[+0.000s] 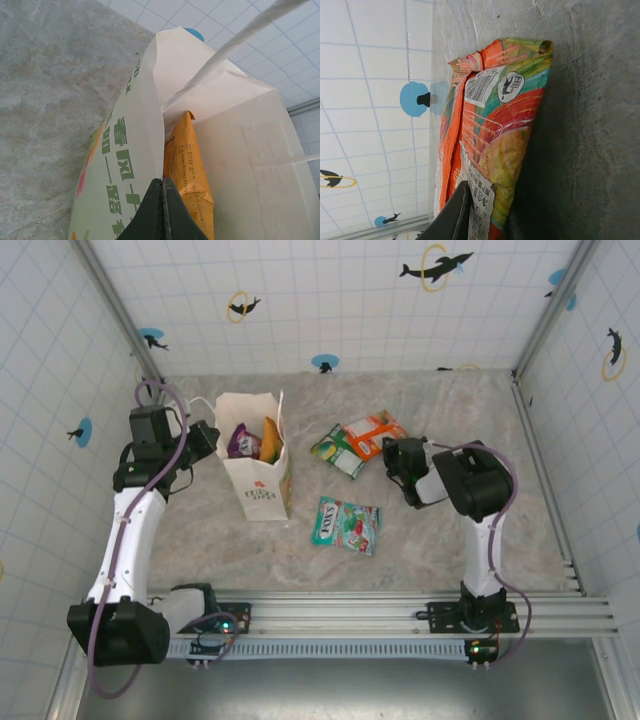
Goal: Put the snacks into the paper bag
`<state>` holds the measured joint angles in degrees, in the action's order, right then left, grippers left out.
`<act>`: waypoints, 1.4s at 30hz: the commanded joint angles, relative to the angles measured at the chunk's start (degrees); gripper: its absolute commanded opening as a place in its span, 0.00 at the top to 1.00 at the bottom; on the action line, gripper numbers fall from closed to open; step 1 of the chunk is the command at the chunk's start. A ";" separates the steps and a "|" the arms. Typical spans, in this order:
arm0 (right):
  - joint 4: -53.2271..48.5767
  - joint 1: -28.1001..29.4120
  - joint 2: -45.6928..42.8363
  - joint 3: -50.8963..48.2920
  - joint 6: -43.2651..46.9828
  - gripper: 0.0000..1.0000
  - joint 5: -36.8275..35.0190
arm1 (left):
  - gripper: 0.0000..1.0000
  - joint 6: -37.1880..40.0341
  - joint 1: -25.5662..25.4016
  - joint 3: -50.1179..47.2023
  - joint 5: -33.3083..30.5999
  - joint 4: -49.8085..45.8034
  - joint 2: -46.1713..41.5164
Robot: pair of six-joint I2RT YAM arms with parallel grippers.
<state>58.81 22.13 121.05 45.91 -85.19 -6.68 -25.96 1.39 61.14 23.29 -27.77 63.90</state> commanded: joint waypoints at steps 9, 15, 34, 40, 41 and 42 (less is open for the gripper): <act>-1.75 0.98 -12.83 -3.46 8.94 0.85 -3.86 | 1.00 0.04 -0.15 1.58 -0.27 -0.04 -0.08; -8.74 2.67 -20.64 -2.37 16.01 0.86 -5.91 | 1.00 0.03 -0.18 1.03 0.00 0.17 -0.87; -23.82 18.01 -36.43 14.38 44.16 0.87 -13.63 | 1.00 0.38 -0.18 1.16 0.53 0.35 -2.02; -22.51 23.62 -39.23 16.84 50.35 0.87 -13.88 | 1.00 0.74 -0.16 0.91 -0.08 -0.07 -2.53; -21.97 24.39 -39.69 16.97 51.76 0.87 -14.40 | 1.00 0.88 -0.18 0.99 -0.30 -0.17 -2.62; -21.28 25.43 -40.28 17.34 53.18 0.87 -14.50 | 1.00 0.90 -0.15 0.89 -0.48 -0.19 -2.80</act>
<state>33.39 45.89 84.01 60.25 -38.11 -18.70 -25.91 1.39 61.17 23.27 -28.29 62.94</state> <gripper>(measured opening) 0.192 0.044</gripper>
